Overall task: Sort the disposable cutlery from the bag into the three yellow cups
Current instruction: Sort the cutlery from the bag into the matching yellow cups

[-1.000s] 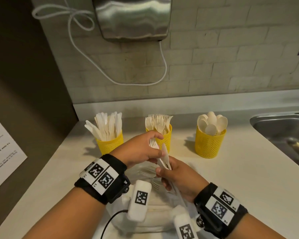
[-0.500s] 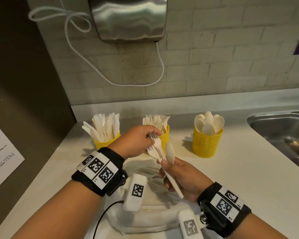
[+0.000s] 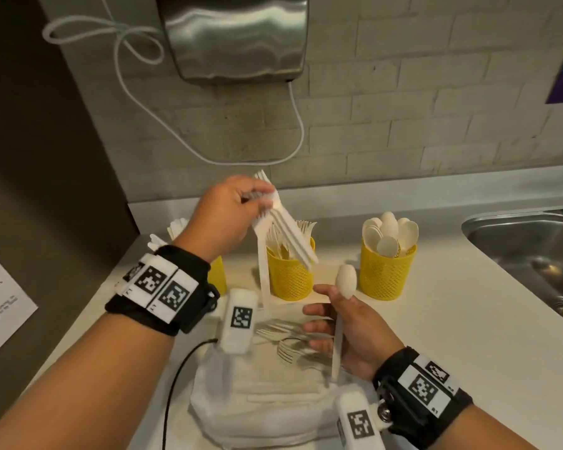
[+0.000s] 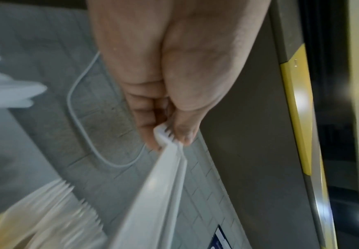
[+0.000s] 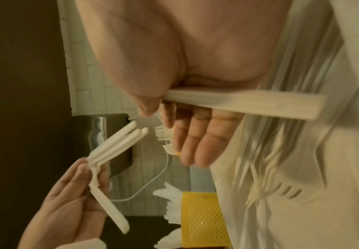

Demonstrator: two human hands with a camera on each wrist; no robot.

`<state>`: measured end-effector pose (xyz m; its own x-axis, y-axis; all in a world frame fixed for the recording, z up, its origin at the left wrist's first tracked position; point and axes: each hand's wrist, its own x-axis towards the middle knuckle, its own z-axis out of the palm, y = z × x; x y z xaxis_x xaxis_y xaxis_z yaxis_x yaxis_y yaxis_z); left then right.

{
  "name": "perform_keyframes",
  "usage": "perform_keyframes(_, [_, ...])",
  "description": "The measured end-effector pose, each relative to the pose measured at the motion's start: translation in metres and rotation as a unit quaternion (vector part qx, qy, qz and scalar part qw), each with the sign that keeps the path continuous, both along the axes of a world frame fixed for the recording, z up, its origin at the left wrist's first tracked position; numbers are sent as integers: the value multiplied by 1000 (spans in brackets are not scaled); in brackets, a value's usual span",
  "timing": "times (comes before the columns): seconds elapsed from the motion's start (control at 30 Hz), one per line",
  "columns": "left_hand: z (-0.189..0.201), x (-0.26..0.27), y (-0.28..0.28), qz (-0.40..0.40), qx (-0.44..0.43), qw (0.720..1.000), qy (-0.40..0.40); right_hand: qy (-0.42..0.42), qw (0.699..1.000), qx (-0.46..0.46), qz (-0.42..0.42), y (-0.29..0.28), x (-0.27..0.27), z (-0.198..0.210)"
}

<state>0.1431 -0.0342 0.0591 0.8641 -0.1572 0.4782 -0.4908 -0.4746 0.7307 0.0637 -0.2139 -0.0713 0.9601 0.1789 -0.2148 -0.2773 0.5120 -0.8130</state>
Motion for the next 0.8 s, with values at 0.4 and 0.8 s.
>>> perform_keyframes(0.4, [-10,51,-24,-4,197,978,-70,-8,999,-8,-47,-16,0,0])
perform_keyframes(0.8, [-36,53,-20,-1,276,960,42,-19,998,-19,-55,-19,-1,1])
